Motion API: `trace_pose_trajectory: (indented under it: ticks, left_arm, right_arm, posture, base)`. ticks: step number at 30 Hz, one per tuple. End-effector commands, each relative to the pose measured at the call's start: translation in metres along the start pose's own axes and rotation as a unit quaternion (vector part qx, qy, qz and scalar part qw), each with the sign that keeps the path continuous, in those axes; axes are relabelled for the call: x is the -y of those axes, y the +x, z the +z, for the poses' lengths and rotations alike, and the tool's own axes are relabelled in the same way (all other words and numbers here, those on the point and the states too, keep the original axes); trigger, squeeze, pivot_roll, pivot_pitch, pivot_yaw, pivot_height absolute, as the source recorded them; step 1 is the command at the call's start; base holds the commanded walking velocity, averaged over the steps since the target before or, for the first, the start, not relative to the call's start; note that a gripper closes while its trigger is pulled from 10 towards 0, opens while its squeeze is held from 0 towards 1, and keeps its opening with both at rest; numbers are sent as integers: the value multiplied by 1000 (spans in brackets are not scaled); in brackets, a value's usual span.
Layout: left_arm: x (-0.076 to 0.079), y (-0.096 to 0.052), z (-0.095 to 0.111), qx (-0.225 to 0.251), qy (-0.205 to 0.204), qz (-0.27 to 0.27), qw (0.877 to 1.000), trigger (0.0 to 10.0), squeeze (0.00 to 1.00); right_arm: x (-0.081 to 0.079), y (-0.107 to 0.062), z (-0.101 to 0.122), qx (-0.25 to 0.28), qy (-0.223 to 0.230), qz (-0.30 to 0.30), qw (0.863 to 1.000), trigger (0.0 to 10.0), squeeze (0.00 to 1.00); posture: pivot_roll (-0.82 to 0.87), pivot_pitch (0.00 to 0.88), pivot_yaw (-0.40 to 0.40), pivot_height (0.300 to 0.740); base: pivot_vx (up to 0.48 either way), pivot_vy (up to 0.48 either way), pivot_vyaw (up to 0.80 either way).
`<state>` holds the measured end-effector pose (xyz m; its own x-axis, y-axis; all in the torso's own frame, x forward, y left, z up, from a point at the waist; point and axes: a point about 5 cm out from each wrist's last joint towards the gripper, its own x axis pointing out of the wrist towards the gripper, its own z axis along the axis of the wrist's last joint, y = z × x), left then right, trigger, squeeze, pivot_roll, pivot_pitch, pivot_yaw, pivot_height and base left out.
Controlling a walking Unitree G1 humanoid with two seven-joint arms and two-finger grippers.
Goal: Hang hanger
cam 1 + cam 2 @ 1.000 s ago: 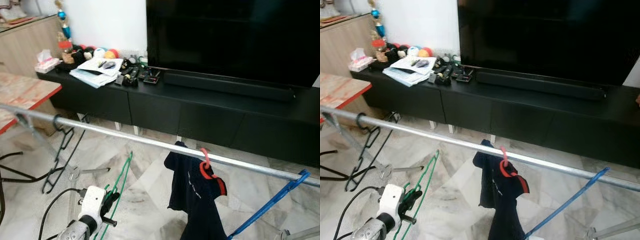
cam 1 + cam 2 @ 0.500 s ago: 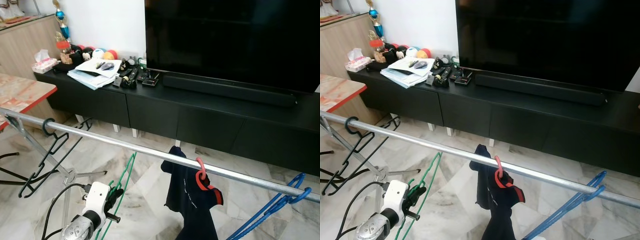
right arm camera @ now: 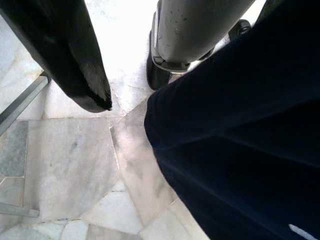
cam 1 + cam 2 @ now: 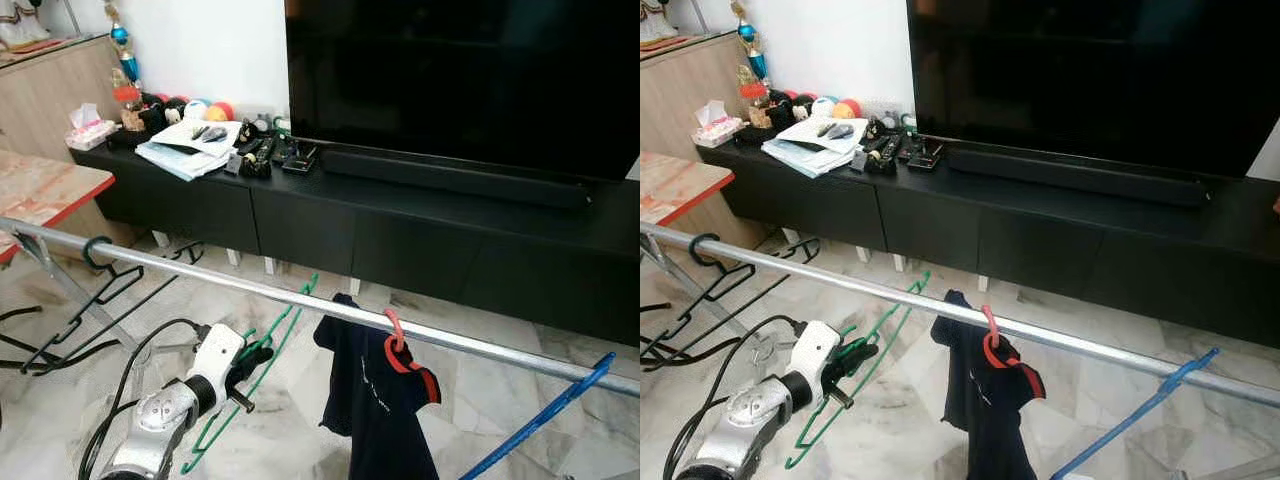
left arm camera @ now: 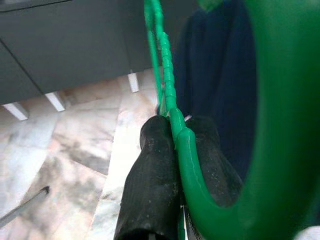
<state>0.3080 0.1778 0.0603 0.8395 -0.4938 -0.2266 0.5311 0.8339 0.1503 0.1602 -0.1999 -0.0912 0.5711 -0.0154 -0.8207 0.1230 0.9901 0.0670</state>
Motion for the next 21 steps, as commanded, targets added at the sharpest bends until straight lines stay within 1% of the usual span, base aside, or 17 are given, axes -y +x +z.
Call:
trace_pose_trajectory:
  ticks: [1, 2, 5, 8, 14, 15, 21]
  left_arm:
    - [-8, 1, 4, -3, 5, 12, 1000, 10000, 0]
    - [-8, 1, 4, -3, 5, 12, 1000, 10000, 0]
    - [-18, 6, 13, 12, -11, 50, 999, 10000, 0]
    - [-21, 9, 17, 17, -24, 60, 998, 10000, 0]
    - [-21, 15, 21, 23, -37, 69, 997, 10000, 0]
    - [-20, 19, 24, 31, -48, 71, 996, 10000, 0]
    - [-19, 26, 33, 51, -61, 79, 994, 10000, 0]
  right_arm:
    - [-1, 0, -4, -9, 2, 0, 1000, 10000, 0]
    - [-1, 0, -4, -9, 2, 0, 1000, 10000, 0]
    - [-1, 0, -3, -9, 0, 0, 1000, 10000, 0]
    - [-1, 0, -3, -9, 1, -1, 1000, 10000, 0]
    - [-1, 0, -3, -9, 2, -2, 1000, 10000, 0]
    - [-1, 0, -4, -9, 2, -1, 1000, 10000, 0]
    - [-2, 0, -4, -10, 4, 0, 1000, 10000, 0]
  posture:
    - [47, 34, 24, 740]
    - [47, 34, 24, 740]
    - [47, 34, 24, 740]
    - [47, 34, 24, 740]
    - [47, 34, 24, 740]
    - [41, 31, 30, 740]
    - [41, 34, 31, 740]
  base:
    - [0, 0, 0]
    - [0, 0, 0]
    - [0, 0, 0]
    - [0, 0, 0]
    - [0, 0, 0]
    - [0, 0, 0]
    - [0, 0, 0]
